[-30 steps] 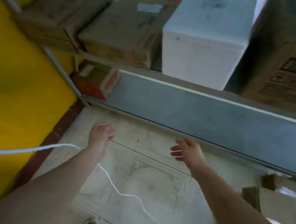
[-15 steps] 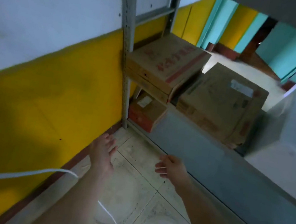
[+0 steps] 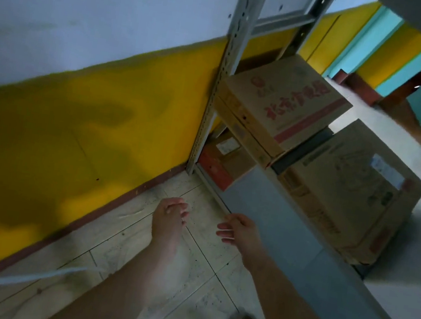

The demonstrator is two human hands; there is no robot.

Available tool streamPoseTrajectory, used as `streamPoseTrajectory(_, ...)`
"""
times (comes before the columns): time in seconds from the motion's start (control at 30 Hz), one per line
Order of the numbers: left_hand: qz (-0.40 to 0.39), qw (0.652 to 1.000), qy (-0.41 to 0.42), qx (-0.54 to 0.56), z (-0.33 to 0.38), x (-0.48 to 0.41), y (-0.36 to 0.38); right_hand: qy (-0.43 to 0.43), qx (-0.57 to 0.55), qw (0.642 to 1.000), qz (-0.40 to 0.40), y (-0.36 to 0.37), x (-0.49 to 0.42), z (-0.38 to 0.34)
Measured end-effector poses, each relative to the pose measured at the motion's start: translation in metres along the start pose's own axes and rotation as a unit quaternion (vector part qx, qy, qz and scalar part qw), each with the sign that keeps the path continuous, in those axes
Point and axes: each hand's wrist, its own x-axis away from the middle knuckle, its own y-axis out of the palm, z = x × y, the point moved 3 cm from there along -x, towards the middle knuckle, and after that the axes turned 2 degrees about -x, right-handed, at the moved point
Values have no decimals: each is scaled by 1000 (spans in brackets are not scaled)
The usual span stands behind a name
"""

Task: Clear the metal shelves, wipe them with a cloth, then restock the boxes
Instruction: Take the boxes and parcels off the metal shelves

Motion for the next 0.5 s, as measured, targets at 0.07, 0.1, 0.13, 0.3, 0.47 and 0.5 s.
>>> streamPoseTrajectory(0.07,0,1000,8,10,3,-16,20,6,11,1000,-20,-3,-27,-7)
streamPoseTrajectory(0.1,4,1000,8,18,3,-27,32,8,15,999,-31,-5,-41,-9)
streamPoseTrajectory(0.13,8,1000,15,23,1,-43,47,8,26,999,-41,-7,-63,-10)
streamPoseTrajectory(0.3,81,996,46,2,-38,-128,92,36,76,992,-95,-13,-195,21)
streamPoseTrajectory(0.47,75,993,13,-92,-99,-219,123,119,79,989,-23,-37,-334,76)
streamPoseTrajectory(0.5,68,991,17,-117,-112,-242,129,112,83,990,-9,-39,-372,90)
